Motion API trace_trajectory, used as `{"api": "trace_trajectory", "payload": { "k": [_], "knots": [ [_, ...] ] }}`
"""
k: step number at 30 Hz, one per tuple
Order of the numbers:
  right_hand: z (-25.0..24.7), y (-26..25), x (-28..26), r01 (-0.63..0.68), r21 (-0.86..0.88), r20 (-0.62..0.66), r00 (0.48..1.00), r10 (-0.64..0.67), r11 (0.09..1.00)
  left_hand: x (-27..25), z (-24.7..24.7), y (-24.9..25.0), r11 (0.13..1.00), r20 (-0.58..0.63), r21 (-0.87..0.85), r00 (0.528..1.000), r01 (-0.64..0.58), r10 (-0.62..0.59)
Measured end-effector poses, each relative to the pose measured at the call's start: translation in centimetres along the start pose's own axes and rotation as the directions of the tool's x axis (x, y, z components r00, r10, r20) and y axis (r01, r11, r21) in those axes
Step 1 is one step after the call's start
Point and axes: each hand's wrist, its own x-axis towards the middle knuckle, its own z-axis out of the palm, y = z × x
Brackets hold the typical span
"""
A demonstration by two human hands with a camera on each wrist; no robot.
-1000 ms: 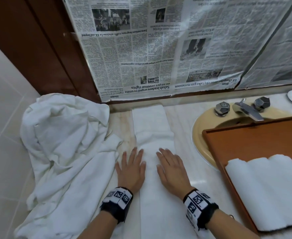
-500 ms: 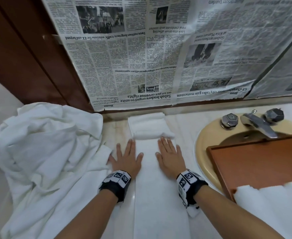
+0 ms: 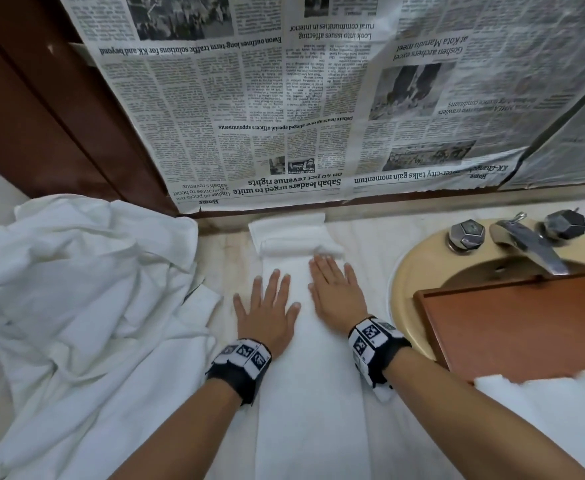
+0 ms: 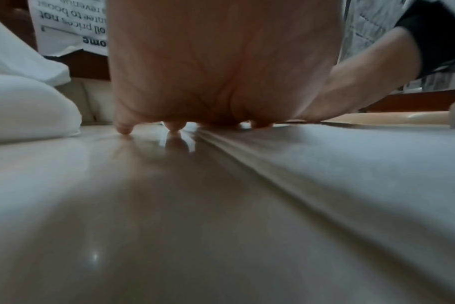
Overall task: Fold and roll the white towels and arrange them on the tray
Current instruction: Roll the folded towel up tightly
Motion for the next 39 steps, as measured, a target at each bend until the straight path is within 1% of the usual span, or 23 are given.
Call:
{"api": "trace_trajectory", "payload": {
  "k": [2, 5, 7, 9, 11, 16, 19, 21, 22, 24, 26, 28, 30, 32, 35, 37, 38, 39],
  "knots": [
    [-0.1, -0.4, -1.4, -0.029, 0.065, -0.026, 0.999, 0.03, 0.997, 0.1, -0.5, 0.0, 0.999, -0.009, -0.037, 1.0, 0.012, -0.012],
    [0.5, -1.4, -6.6, 0.025, 0.144, -0.023, 0.999, -0.022, 0.989, -2.3, -0.5, 0.0, 0.99, -0.038, -0.141, 0.999, 0.028, -0.034],
    [1.8, -1.7, -9.9, 0.061, 0.128, 0.031, 0.997, -0.065, 0.99, -5.1, 0.3, -0.1, 0.986, -0.012, -0.163, 1.0, 0.019, -0.021],
    [3.3, -1.8, -11.7, 0.088, 0.056, 0.078, 0.993, -0.092, 0.995, -7.6, 1.4, -0.2, 0.994, 0.012, -0.108, 1.0, -0.027, 0.028],
    [4.0, -1.4, -11.9, 0.082, 0.019, 0.082, 0.993, -0.084, 0.996, -8.5, 2.0, -0.7, 0.998, 0.013, -0.04, 0.999, -0.049, 0.049],
    [3.5, 0.2, -10.4, 0.051, 0.013, 0.058, 0.997, -0.051, 0.999, -7.2, 1.9, -1.6, 0.999, 0.011, -0.038, 0.999, 0.033, -0.032],
    [3.0, 0.4, -9.1, -0.041, 0.043, 0.055, 0.998, 0.038, 0.998, -6.7, 1.6, -1.1, 0.996, 0.016, -0.058, 0.997, 0.075, -0.074],
    [2.7, -0.2, -9.2, -0.122, 0.095, 0.018, 0.993, 0.121, 0.988, -7.0, 1.4, -0.7, 0.991, 0.012, -0.094, 0.996, 0.091, -0.09],
    [2.6, -0.6, -9.8, -0.12, 0.124, -0.007, 0.993, 0.122, 0.985, -7.5, 1.3, -0.6, 0.989, -0.001, -0.118, 0.996, 0.088, -0.088],
    [3.1, -1.6, -11.7, -0.024, 0.15, -0.042, 0.999, 0.03, 0.988, -8.6, 1.5, -0.6, 0.989, -0.03, -0.145, 0.999, 0.039, -0.044],
    [4.1, -2.9, -13.7, 0.083, 0.116, -0.035, 0.996, -0.08, 0.99, -9.9, 2.2, -0.6, 0.995, -0.011, -0.1, 1.0, -0.022, 0.021],
    [5.1, -3.5, -14.3, 0.114, 0.05, 0.004, 0.993, -0.115, 0.992, -10.5, 3.1, -0.7, 0.997, 0.015, -0.059, 0.999, -0.039, 0.04],
    [5.5, -3.2, -13.9, 0.097, 0.011, 0.019, 0.995, -0.097, 0.995, -10.5, 3.5, -0.9, 0.999, 0.002, -0.033, 1.0, -0.029, 0.029],
    [5.2, -2.1, -13.2, 0.075, 0.01, 0.01, 0.997, -0.076, 0.997, -10.2, 3.5, -0.9, 1.0, -0.009, -0.017, 1.0, -0.013, 0.013],
    [4.4, -0.7, -12.3, -0.019, 0.046, 0.005, 1.0, 0.019, 0.999, -9.7, 3.3, -0.6, 0.999, -0.019, -0.028, 1.0, 0.023, -0.023],
    [3.8, -0.7, -12.2, -0.1, 0.071, 0.005, 0.995, 0.1, 0.993, -9.1, 3.0, -0.3, 0.996, 0.006, -0.056, 0.998, 0.065, -0.065],
    [3.6, -0.9, -12.5, -0.111, 0.096, -0.008, 0.994, 0.112, 0.989, -8.8, 2.8, -0.2, 0.994, 0.025, -0.076, 0.997, 0.079, -0.077],
    [3.6, -1.3, -13.1, -0.087, 0.114, -0.026, 0.996, 0.09, 0.99, -8.7, 2.6, -0.1, 0.992, 0.037, -0.097, 0.996, 0.087, -0.084]
  ]
}}
